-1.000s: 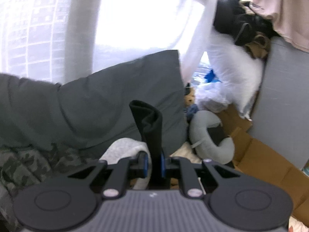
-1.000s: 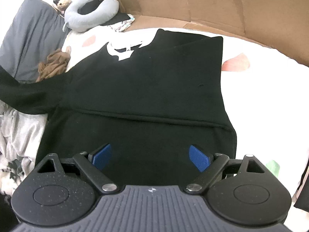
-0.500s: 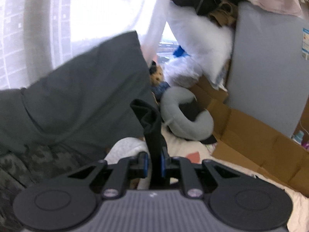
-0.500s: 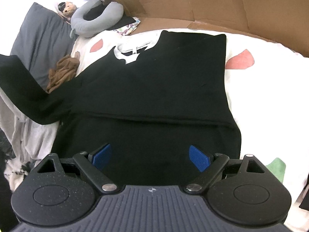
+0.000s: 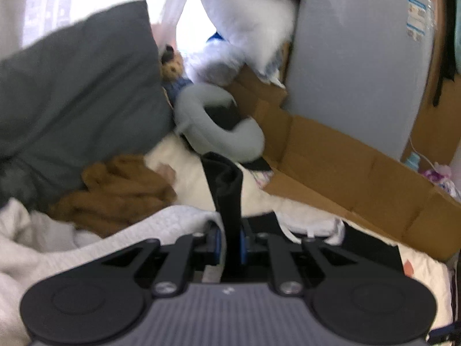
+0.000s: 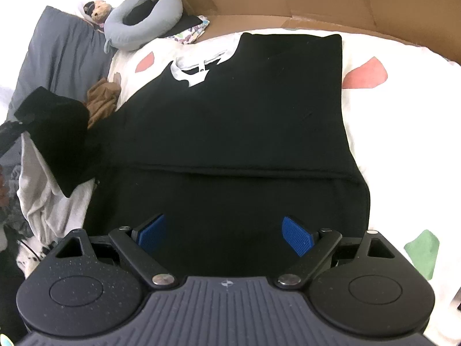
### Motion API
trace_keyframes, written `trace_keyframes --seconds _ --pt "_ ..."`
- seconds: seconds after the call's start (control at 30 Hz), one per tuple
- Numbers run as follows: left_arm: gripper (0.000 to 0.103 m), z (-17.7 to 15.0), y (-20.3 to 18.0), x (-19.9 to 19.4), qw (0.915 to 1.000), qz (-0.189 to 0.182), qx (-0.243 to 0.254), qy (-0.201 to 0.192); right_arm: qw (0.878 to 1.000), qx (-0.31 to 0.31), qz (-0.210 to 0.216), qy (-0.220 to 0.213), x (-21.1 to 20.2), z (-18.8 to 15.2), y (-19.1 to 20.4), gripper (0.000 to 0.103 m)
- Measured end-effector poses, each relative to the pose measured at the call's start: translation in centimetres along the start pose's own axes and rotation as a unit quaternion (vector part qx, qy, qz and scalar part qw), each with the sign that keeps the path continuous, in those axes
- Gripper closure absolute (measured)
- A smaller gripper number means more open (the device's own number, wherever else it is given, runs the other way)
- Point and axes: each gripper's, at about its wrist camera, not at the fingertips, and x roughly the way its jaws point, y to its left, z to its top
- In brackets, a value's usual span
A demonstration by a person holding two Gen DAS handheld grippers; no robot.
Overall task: Fold clothes
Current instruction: 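Grasp the black sleeve end with the left tool and lift it, then lay the sleeve across the garment body and open the left tool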
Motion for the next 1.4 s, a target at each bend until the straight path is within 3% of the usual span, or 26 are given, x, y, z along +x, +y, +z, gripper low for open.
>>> trace_keyframes --seconds 0.37,0.47,0.57,0.7,0.83,0.97,1.13,1.3,1.4 --pt "0.089 -6.9 -2.2 3.5 0.9985 -0.042 -0.02 0.029 1.0 -0.021 -0.012 0.012 1.5 0.9 1.2 0.012" --pt "0.085 -7.9 -2.3 4.8 0.997 -0.05 -0.021 0.055 0.999 -0.026 -0.011 0.018 2.3 1.1 1.9 0.012" --pt "0.078 -8.8 -2.1 4.7 0.9963 -0.053 -0.015 0.066 0.999 -0.04 -0.008 0.024 3.2 1.3 2.8 0.012" --pt "0.033 -9.2 -1.7 3.8 0.9969 -0.036 0.03 0.063 0.998 -0.056 0.004 0.028 4.5 2.0 4.4 0.012" --pt "0.022 -9.6 -1.0 2.9 0.9942 -0.005 0.089 0.059 0.997 -0.072 0.021 0.033 5.8 2.6 6.4 0.012" --pt "0.02 -10.3 0.3 3.3 0.9898 0.031 0.118 0.073 0.994 -0.09 0.036 0.041 7.4 3.1 8.4 0.012" --pt "0.02 -11.3 0.7 4.0 0.9798 0.056 0.173 0.084 0.993 -0.101 0.039 0.057 9.7 3.3 9.8 0.012" --pt "0.019 -12.9 0.2 5.1 0.9547 0.087 0.265 0.105 0.99 -0.107 0.042 0.076 12.1 3.3 11.1 0.012" --pt "0.019 -13.5 0.7 5.0 0.9491 0.088 0.28 0.116 0.989 -0.114 0.045 0.083 13.4 3.3 11.9 0.012"
